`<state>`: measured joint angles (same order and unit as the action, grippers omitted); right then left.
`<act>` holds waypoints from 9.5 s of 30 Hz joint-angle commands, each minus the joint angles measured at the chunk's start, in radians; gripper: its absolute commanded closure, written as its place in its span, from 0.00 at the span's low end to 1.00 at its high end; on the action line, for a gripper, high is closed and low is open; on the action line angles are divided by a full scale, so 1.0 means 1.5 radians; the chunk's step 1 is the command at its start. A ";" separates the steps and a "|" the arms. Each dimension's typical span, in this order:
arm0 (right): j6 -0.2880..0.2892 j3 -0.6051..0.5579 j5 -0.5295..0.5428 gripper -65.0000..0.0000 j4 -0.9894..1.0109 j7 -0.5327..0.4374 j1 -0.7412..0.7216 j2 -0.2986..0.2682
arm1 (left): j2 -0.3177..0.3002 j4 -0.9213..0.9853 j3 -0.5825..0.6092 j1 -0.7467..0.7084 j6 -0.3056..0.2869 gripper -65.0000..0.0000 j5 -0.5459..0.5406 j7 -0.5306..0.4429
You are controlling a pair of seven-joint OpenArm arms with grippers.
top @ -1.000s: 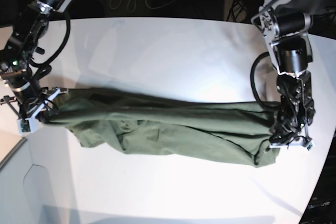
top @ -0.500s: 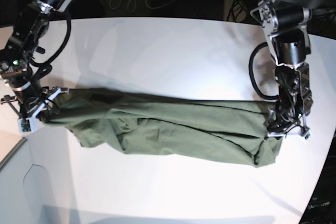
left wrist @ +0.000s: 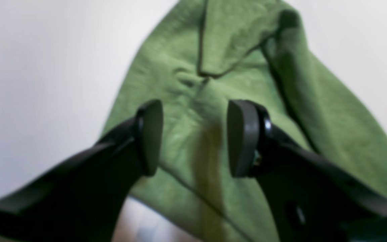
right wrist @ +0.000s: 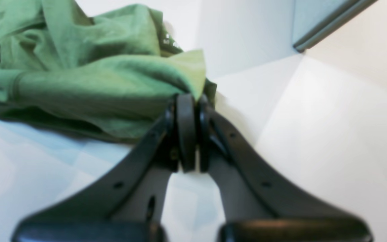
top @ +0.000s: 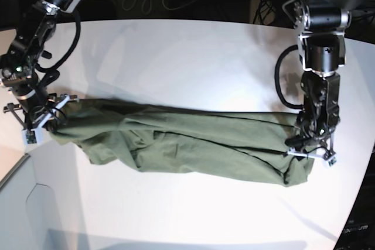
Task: Layout the t-shirt on the table in an organized manner, then fold the t-shirt properly
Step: 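Open the left gripper and regrasp the shirt edge, then lift and drag the shirt with both grippers to spread it flat, then release and regrasp the shirt corners with both grippers, then lift the held shirt edge high with both grippers, then swing the shirt down and lay it flat with both grippers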
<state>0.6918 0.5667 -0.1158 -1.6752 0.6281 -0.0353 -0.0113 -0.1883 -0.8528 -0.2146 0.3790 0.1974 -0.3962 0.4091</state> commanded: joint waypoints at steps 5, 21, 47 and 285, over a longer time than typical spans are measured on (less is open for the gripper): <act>0.004 0.001 0.009 1.00 -0.011 -0.017 -0.009 -0.006 | -0.006 -0.012 -0.001 -0.006 -0.002 0.54 0.001 -0.014; 0.004 0.001 0.011 1.00 -0.011 -0.021 0.003 -0.006 | -0.001 -0.011 0.003 -0.045 -0.002 0.59 0.001 -0.086; 0.004 0.001 0.010 1.00 -0.011 -0.016 0.005 -0.006 | 0.000 -0.011 0.003 -0.049 -0.003 0.63 -0.005 -0.086; 0.004 -0.068 0.051 1.00 -0.085 -0.080 -0.133 -0.098 | -0.071 -0.405 -0.054 0.005 -0.002 0.99 -0.247 0.041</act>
<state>0.6888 0.4641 -0.0498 -1.7859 0.5381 -0.2073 -0.1474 -0.2813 -1.4372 -0.2920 0.3462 0.2073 -0.7574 0.4973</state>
